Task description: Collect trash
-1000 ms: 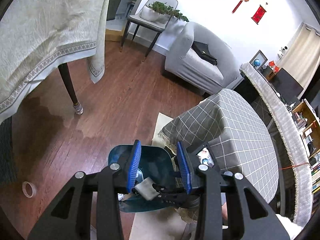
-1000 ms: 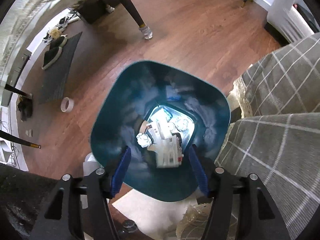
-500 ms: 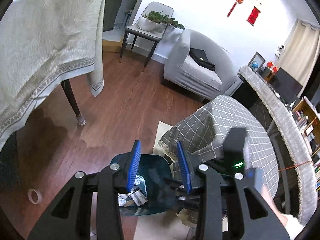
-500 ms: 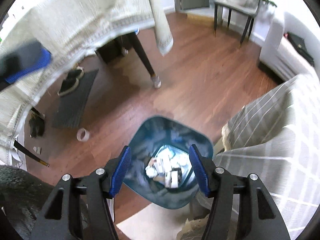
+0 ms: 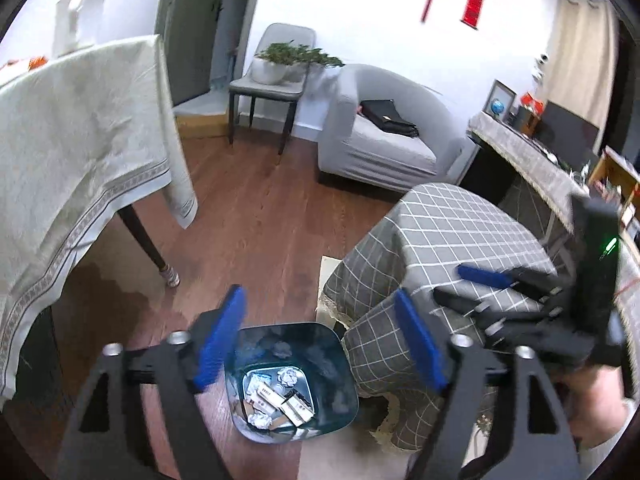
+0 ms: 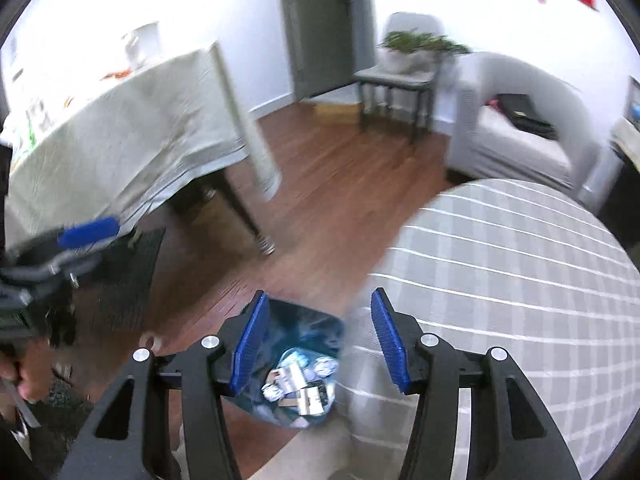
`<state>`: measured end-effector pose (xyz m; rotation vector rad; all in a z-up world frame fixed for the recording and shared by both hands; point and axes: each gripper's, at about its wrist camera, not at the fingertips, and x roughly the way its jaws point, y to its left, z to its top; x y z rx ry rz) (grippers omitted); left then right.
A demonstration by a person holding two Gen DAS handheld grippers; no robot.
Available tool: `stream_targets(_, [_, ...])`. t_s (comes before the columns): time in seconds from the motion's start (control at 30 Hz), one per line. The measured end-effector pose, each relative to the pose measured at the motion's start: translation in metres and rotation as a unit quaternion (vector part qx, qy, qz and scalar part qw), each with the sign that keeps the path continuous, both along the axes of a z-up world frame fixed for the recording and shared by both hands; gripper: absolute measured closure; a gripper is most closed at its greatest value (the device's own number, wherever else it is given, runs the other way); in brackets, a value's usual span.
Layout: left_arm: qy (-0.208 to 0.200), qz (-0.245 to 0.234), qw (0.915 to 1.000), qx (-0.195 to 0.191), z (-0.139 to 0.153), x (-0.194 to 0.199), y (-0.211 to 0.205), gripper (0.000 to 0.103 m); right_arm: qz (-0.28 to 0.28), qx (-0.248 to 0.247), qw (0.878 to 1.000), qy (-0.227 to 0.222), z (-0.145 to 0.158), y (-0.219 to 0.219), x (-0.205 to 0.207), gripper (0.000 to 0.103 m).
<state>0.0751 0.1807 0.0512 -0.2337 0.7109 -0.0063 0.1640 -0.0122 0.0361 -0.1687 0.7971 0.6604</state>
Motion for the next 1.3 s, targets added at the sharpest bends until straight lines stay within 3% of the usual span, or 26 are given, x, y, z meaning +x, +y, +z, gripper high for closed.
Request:
stream_targets(0.07, [-0.001, -0.002, 0.9999, 0.015, -0.003, -0.003, -0.01, 0.018, -0.031, 0.005, 0.999, -0.021, 0.009, -0.028, -0.007, 0.048])
stream_targets(0.13, [-0.007, -0.005, 0.9999, 0.015, -0.001, -0.01, -0.019, 0.017, -0.06, 0.006, 0.998, -0.036, 0.014, -0.051, -0.015, 0.03])
stream_targets(0.23, [-0.04, -0.006, 0.9991, 0.009, 0.007, -0.03, -0.029, 0.009, -0.101, 0.016, 0.993, -0.054, 0.021, -0.091, -0.029, 0.02])
stream_targets(0.33, [-0.059, -0.001, 0.9977, 0.034, 0.016, -0.049, -0.041, 0.008, -0.132, 0.017, 0.989, -0.069, 0.029, -0.129, -0.044, 0.014])
stream_targets(0.47, [-0.051, 0.012, 0.9947, 0.088, 0.022, -0.065, -0.062, 0.005, -0.162, 0.019, 0.984, -0.075, 0.036, -0.171, -0.063, 0.012])
stream_targets(0.67, [-0.052, 0.018, 0.9944, 0.091, 0.028, -0.078, -0.074, 0.003, -0.197, 0.024, 0.976, -0.087, 0.043, -0.221, -0.094, 0.005])
stream_targets(0.97, [-0.089, 0.032, 0.9904, 0.1, 0.027, -0.108, -0.087, 0.003, -0.196, 0.005, 0.967, -0.16, 0.039, -0.229, -0.15, 0.004])
stream_targets(1.07, [-0.087, 0.034, 0.9888, 0.117, 0.018, -0.116, -0.091, 0.003, -0.199, 0.022, 0.967, -0.155, 0.032, -0.229, -0.162, 0.004])
stream_targets(1.3, [-0.095, 0.031, 0.9896, 0.104, 0.0, -0.135, -0.094, 0.003, -0.173, 0.011, 0.972, -0.156, -0.001, -0.216, -0.186, 0.004])
